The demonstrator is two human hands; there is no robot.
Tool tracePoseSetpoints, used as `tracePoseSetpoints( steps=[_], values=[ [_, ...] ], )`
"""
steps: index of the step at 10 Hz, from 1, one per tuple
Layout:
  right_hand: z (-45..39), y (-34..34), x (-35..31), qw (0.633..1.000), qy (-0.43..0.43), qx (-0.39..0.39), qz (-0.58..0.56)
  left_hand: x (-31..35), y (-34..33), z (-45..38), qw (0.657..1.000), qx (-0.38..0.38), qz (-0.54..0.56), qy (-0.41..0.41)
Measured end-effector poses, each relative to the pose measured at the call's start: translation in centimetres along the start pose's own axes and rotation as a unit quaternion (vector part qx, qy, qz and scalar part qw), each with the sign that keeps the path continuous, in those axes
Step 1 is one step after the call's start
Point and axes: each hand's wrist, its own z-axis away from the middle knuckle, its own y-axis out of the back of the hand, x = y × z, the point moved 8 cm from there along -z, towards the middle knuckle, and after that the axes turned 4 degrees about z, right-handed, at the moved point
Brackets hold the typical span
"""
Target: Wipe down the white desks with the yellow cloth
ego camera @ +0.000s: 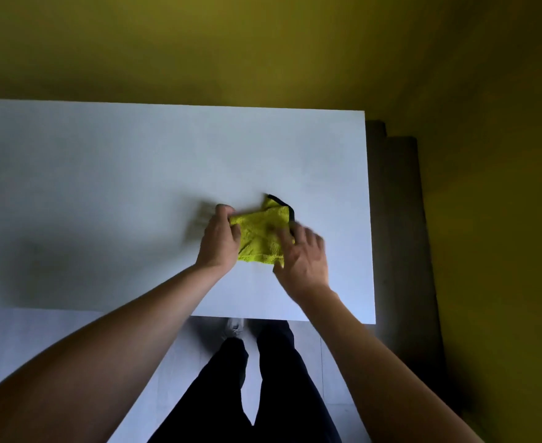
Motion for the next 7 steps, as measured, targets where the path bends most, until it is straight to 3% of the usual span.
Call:
tracePoseSetpoints(
  steps=[1, 2, 3, 4, 5, 7],
  values=[
    [1.8, -2.4, -1.0, 0.997, 0.017, -0.053, -0.057, 1.5, 0.2, 2.0, 0.972, 0.024, -0.141, -0.186],
    [3.1, -3.0, -1.1, 0.996, 0.01, -0.066, -0.057, 0.8, -2.0, 4.0, 0.937, -0.062, -0.228, -0.259],
    [3.0, -2.4, -1.5, 0.997, 0.005, -0.073, -0.031, -0.5, -2.7, 4.4, 0.931, -0.141, -0.255, -0.22],
    [1.6, -0.3, -2.0, 0.998, -0.012, -0.056, -0.014, 1.3, -0.7, 3.9, 0.93, -0.146, -0.245, -0.233],
    [-0.2, 3.8, -3.0, 0.999, -0.034, -0.026, -0.016, 3.7, 2.9, 3.3, 0.929, -0.116, -0.259, -0.239],
    [-3.2, 14.0, -6.8, 0.993, -0.004, 0.111, -0.044, 9.4, 12.3, 2.7, 0.937, -0.007, -0.228, -0.266]
  ],
)
